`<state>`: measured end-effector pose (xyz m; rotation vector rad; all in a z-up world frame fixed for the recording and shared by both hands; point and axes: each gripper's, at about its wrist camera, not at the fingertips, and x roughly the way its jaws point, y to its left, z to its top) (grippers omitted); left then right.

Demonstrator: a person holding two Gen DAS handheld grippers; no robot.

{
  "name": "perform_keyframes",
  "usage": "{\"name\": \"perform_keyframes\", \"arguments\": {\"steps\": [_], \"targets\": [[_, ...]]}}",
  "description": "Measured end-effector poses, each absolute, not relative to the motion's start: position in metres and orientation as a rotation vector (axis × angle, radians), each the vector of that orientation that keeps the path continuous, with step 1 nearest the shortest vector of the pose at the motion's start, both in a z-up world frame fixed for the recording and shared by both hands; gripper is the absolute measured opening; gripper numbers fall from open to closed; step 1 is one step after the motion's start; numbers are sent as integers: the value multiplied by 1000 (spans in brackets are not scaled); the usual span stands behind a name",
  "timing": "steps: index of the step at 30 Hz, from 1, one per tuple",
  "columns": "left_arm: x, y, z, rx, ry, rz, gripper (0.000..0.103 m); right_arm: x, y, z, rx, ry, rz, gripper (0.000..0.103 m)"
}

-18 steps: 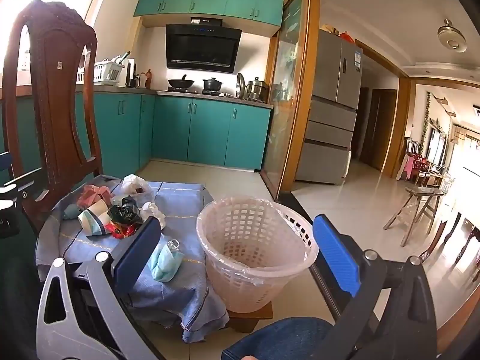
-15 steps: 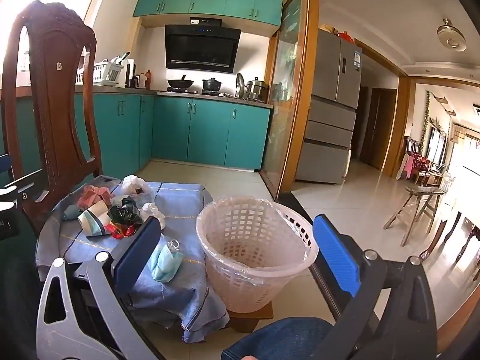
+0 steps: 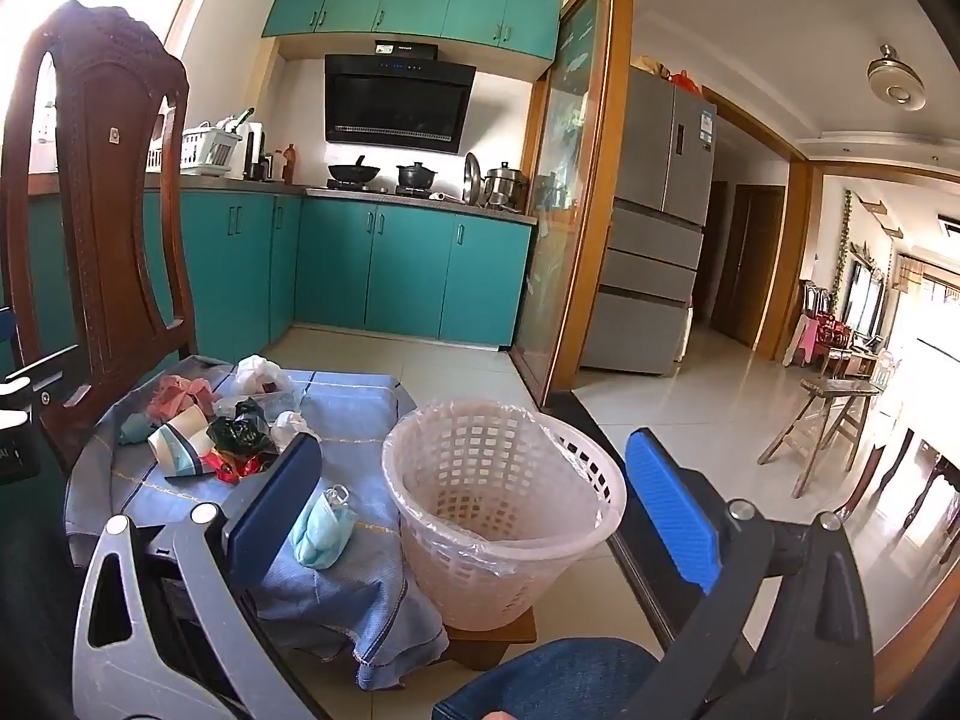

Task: Collect trash

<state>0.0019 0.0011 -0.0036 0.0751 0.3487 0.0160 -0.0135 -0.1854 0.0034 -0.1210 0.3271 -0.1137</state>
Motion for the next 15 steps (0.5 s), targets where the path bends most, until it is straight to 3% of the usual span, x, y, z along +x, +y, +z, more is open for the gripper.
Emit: {"name": "perform_keyframes", "arguments": {"steps": [15], "targets": [[1,-1,-4,79,355,15,100,-15,-187,1,-124,326,-122,100]]}}
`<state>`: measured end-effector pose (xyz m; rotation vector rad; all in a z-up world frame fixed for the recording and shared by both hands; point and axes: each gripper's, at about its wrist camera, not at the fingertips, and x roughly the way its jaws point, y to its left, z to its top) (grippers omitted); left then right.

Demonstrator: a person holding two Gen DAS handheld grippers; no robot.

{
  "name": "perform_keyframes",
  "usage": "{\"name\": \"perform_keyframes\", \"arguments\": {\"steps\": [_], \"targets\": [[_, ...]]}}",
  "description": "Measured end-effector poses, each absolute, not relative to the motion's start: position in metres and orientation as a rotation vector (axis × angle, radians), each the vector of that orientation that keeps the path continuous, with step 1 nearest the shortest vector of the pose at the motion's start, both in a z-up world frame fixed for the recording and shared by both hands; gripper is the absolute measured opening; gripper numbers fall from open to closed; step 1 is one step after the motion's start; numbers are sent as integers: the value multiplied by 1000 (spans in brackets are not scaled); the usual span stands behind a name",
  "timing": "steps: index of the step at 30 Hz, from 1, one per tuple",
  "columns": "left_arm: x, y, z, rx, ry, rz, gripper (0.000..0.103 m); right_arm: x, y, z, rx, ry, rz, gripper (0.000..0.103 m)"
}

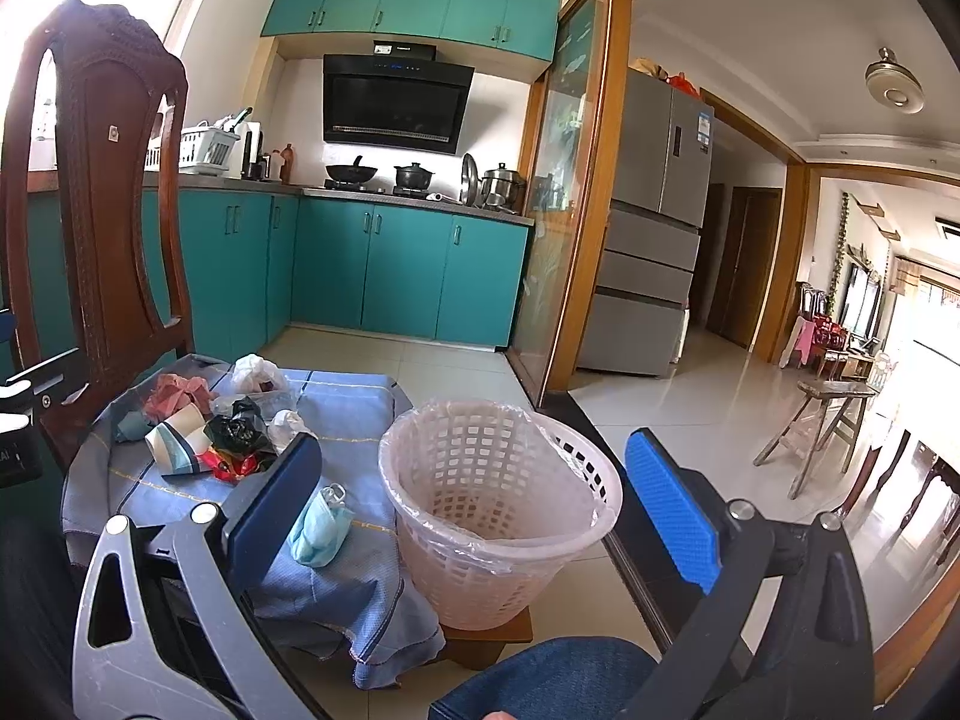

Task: Collect trash

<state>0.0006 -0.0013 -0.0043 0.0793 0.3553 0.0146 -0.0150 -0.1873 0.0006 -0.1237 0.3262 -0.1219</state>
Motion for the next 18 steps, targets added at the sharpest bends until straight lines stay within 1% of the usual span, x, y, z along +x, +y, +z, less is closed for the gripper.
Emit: {"name": "perform_keyframes", "arguments": {"steps": [18], "targets": [[-1,-3,-5,80,362,4,100,-17,-191,0,-109,334,-152,100]]}}
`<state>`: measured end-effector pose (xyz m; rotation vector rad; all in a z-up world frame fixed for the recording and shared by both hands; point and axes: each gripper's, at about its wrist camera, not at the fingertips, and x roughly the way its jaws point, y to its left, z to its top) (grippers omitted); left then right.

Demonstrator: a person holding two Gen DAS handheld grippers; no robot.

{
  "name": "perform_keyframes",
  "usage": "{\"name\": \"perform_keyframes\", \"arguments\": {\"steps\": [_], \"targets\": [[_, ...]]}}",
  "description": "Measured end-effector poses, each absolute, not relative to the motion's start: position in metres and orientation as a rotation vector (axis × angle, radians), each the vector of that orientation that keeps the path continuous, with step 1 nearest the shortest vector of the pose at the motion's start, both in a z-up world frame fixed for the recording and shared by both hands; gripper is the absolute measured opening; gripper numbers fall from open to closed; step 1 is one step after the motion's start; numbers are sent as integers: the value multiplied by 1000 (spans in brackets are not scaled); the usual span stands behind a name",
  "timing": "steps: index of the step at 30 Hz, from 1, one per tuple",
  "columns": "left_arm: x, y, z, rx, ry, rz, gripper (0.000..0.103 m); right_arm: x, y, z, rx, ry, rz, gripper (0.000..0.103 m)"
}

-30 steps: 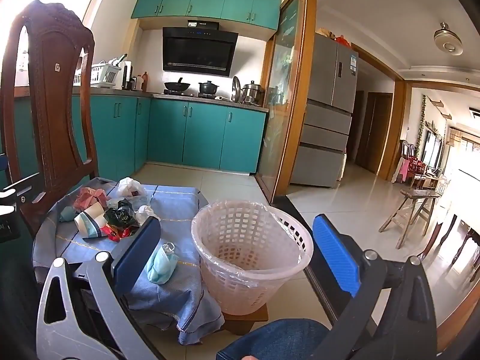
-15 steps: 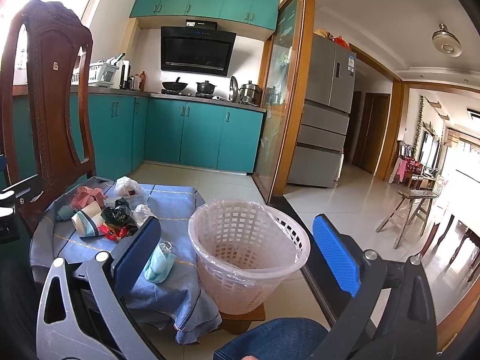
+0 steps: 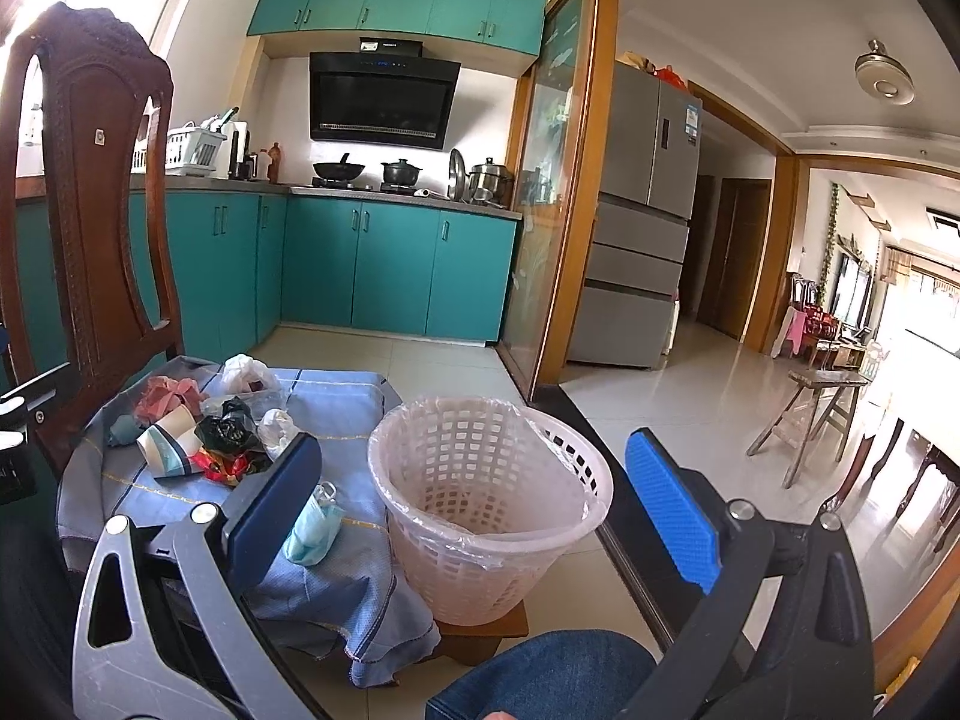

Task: Collect trash

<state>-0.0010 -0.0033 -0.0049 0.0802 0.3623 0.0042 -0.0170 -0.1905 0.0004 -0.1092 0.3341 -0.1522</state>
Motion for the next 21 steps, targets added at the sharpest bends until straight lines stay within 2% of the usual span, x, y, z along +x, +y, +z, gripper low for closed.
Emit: {"name": "perform_keyframes", "arguments": {"steps": [21], "targets": [[-1,-4,-5,82,363,3,100,-17,-193,0,-104,332,-151,100]]}}
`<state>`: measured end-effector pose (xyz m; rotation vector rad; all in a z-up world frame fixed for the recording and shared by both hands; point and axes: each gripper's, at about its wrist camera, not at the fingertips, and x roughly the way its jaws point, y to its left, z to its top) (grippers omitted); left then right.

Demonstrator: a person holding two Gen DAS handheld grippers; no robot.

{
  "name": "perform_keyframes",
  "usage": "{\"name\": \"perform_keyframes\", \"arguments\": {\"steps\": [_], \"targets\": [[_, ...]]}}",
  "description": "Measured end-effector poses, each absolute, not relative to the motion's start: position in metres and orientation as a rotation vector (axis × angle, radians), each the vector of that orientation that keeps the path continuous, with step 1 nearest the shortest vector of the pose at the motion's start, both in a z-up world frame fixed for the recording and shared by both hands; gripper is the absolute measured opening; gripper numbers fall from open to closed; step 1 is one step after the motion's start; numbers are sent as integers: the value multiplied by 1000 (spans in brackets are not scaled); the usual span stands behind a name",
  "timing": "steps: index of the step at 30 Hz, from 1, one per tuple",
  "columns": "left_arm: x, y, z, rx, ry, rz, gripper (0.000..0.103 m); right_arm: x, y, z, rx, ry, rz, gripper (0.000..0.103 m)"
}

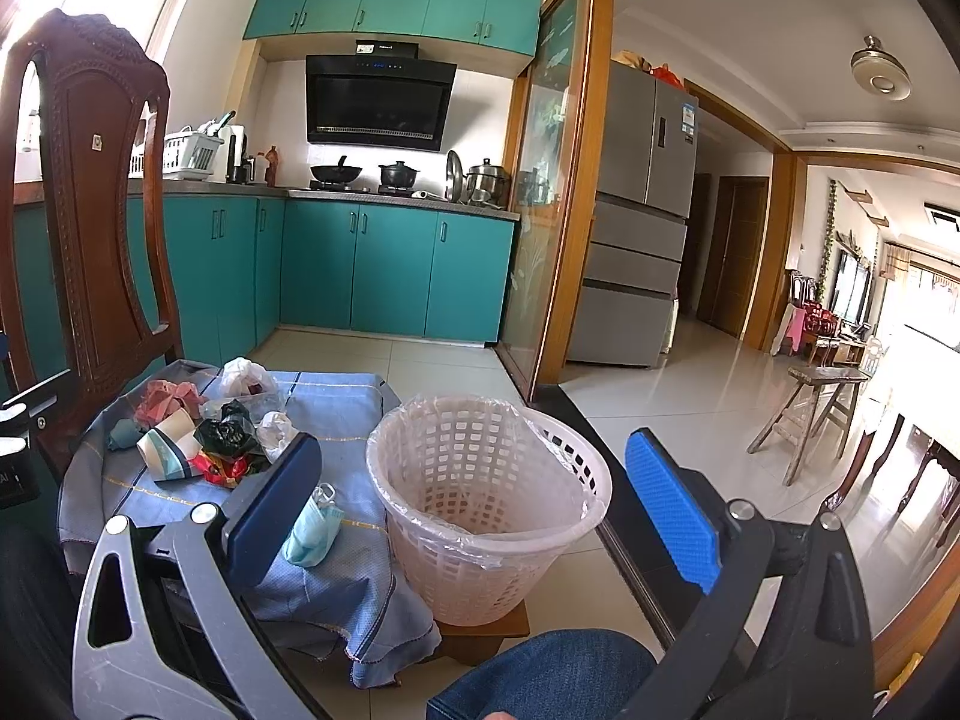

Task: Collect trash

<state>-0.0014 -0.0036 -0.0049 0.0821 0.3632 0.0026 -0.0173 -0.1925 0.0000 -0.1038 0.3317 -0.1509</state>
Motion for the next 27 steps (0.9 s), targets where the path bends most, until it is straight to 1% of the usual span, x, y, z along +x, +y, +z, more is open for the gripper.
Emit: {"name": "perform_keyframes", "arguments": {"steps": [27], "targets": [[-2,-3,-8,81,370,6,100,-18,-194,-1,-101,329,-148,100]]}}
